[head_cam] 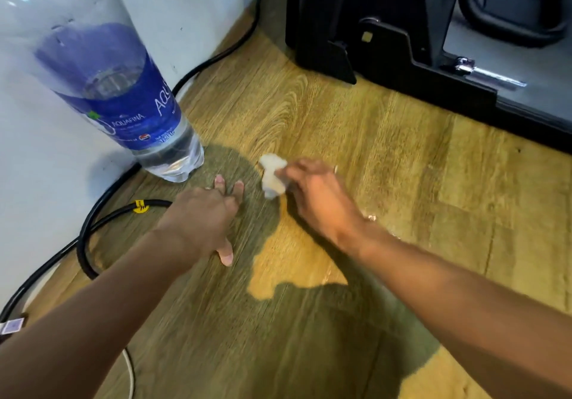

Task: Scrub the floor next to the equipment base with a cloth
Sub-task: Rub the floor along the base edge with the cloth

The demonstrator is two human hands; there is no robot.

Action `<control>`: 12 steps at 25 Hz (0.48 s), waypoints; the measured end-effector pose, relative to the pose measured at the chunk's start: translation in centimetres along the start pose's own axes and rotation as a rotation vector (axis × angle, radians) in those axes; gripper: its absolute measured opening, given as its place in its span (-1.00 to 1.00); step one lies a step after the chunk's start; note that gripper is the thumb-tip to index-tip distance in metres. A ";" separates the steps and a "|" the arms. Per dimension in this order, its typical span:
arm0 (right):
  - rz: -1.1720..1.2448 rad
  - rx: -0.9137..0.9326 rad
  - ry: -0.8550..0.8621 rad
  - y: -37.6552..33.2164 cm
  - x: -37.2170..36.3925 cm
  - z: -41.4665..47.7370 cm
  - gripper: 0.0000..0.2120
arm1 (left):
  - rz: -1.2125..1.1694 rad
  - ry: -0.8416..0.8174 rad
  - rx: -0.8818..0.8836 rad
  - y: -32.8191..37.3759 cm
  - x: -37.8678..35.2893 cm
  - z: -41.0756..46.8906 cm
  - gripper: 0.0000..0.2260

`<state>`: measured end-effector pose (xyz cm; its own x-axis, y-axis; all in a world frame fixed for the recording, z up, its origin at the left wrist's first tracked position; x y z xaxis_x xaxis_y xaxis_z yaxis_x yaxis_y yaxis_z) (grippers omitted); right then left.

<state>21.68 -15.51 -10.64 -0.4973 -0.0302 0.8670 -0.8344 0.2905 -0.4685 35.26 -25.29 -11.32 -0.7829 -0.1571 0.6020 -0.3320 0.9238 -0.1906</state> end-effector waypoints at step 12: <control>-0.236 0.422 -0.431 -6.0 -5.0 -12.4 -0.48 | -0.085 -0.030 0.012 -0.8 -0.5 0.0 -0.01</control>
<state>32.12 -5.23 -10.09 -0.2667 -0.4542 0.8501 -0.9110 -0.1690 -0.3761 35.89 -25.91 -11.43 -0.7671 -0.2456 0.5927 -0.4043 0.9024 -0.1494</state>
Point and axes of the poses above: each hand's wrist, its own z-axis towards the middle knuckle, its own x-axis out of the back of the hand, y = z × x, the point moved 6 cm from there along z, towards the middle knuckle, and after that the axes turned 14 degrees about -y, right-handed, at the moved point
